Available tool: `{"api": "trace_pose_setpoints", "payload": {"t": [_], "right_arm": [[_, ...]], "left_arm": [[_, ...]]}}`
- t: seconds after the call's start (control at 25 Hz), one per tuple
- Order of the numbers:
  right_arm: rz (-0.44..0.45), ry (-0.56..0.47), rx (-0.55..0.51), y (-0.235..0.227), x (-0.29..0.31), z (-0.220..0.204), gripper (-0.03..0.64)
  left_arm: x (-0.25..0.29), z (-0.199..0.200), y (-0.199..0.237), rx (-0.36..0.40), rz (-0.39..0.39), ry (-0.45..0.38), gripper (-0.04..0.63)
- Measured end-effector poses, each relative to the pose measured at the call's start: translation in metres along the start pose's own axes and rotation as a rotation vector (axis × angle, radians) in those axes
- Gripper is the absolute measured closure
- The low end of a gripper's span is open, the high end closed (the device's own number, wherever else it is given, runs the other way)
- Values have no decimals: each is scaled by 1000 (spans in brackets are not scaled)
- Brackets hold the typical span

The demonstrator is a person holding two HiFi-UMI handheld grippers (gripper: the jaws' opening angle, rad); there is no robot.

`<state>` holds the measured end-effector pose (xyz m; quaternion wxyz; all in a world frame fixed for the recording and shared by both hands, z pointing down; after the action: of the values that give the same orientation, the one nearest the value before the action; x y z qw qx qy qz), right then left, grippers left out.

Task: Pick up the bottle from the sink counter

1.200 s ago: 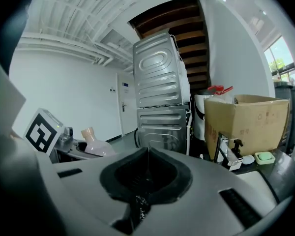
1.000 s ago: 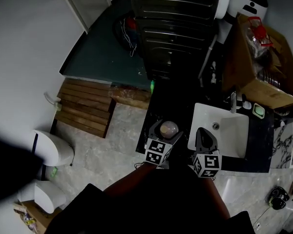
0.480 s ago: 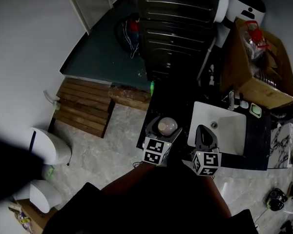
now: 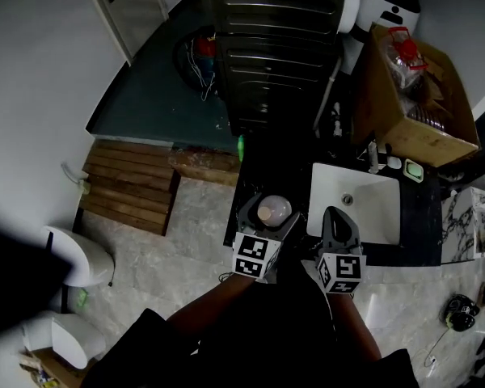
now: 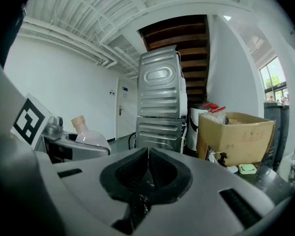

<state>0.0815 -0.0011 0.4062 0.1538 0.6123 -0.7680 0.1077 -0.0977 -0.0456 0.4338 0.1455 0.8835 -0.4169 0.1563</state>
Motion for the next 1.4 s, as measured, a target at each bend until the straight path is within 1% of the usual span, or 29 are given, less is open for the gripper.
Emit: {"api": "trace_pose_setpoints", "payload": {"t": [0.24,0.52,0.64,0.76,0.96,1.12,1.4], "right_arm": [[-70,5,25,8,-34,-7,578],[-83,-17,14,12,-60,-16,578],[-60,-22,20,15,-65,-20,578],[-23,-31,13,15,-68,-19,578],[8,-48,8,1,-81,-17,578],[9,-69,2,-14,-96,-21,578],[2,-87,-5,-33,-111,-22,580]], "left_arm": [[-16,-5,-10,-6,-38,-3,201],[-31,-15,-32,-4,-22,-3,201],[-39,-17,-40,6,-15,4,201],[-48,-11,-50,15,6,-14,201],[-54,-8,-70,13,45,-22,201],[-56,-9,-91,16,62,-23,201],[-50,-9,-121,4,64,-28,201]]}}
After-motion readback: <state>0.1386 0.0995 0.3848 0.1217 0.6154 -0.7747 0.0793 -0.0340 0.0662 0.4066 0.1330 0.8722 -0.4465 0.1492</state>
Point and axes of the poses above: the fingertips, and each gripper's own axes: x forward along the fingers, y to its left, z out of its top, the point moved 8 cm from there along -x, backward along the fingers, and after that the axes turned 9 degrees about y, right-handed, at the moved point
